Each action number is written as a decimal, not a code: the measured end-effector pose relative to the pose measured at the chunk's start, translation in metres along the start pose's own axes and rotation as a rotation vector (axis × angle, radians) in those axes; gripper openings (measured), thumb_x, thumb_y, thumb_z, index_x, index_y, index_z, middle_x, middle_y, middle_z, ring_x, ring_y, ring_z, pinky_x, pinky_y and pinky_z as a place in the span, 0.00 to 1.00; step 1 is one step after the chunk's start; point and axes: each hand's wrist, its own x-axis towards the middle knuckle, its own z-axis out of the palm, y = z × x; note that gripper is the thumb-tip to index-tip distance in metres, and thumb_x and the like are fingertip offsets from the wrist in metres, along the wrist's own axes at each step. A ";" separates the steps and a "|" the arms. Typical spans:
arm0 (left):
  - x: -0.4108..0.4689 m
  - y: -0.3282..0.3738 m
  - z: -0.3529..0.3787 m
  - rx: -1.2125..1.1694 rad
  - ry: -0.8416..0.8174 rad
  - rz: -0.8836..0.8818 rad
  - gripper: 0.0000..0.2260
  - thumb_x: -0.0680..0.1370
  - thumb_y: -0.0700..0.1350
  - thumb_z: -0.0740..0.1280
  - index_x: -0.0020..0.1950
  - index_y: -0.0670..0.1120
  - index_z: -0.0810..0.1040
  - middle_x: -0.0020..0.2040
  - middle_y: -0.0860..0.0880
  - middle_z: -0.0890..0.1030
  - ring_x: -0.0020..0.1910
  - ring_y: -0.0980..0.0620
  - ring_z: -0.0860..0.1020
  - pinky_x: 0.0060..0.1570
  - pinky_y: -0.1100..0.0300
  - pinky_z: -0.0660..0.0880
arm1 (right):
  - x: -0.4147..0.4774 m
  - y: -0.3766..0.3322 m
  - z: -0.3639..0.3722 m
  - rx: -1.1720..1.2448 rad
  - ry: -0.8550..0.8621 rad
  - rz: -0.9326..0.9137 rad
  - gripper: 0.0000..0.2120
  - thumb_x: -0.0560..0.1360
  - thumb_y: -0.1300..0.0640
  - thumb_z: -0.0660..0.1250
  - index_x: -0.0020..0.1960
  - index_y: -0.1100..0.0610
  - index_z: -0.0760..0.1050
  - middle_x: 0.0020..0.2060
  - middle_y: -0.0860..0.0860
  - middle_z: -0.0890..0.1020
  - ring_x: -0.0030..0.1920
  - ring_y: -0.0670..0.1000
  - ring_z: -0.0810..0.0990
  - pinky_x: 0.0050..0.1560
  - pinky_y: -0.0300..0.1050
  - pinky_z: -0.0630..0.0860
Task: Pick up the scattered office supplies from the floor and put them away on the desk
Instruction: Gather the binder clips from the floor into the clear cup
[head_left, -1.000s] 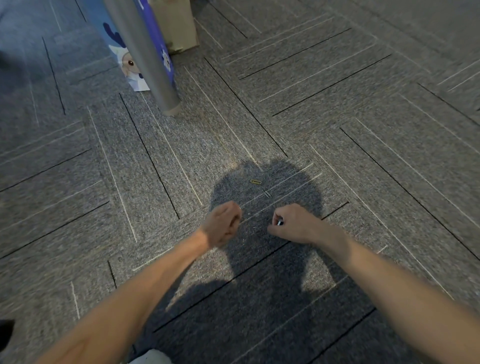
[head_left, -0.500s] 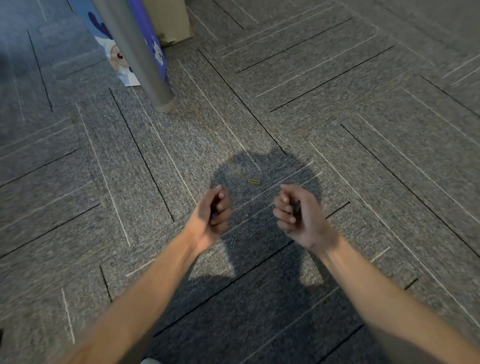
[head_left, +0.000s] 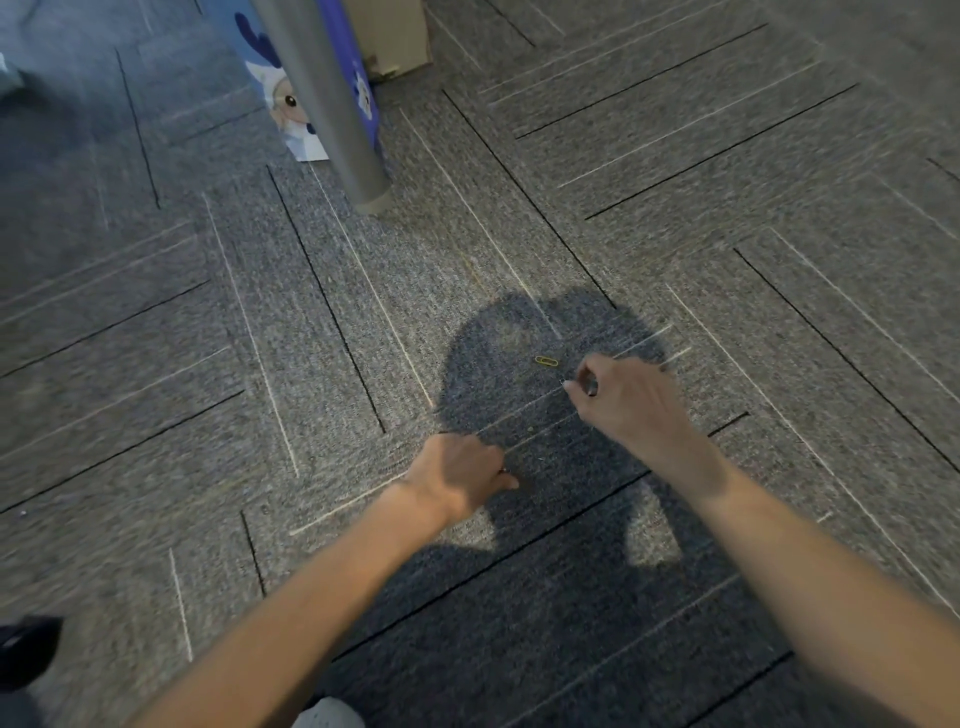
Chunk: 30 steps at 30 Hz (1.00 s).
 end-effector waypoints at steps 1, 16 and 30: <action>0.000 -0.001 -0.001 -0.007 -0.007 0.018 0.22 0.78 0.61 0.53 0.45 0.45 0.76 0.35 0.52 0.78 0.32 0.56 0.79 0.37 0.59 0.80 | 0.001 -0.002 0.000 -0.013 -0.024 0.001 0.13 0.80 0.46 0.61 0.50 0.56 0.73 0.29 0.48 0.75 0.25 0.45 0.71 0.24 0.37 0.65; -0.006 0.008 -0.004 0.107 0.129 0.002 0.13 0.83 0.48 0.52 0.49 0.42 0.71 0.34 0.51 0.74 0.30 0.53 0.76 0.29 0.60 0.76 | 0.000 0.002 0.003 0.228 -0.104 0.094 0.09 0.77 0.53 0.66 0.43 0.58 0.75 0.32 0.52 0.79 0.28 0.49 0.74 0.30 0.40 0.69; -0.006 0.016 -0.001 0.114 0.092 -0.003 0.14 0.82 0.50 0.52 0.63 0.43 0.65 0.33 0.50 0.75 0.29 0.56 0.75 0.26 0.63 0.74 | -0.010 0.002 -0.016 0.977 0.028 0.366 0.16 0.77 0.53 0.66 0.33 0.59 0.70 0.22 0.52 0.63 0.22 0.49 0.59 0.22 0.33 0.65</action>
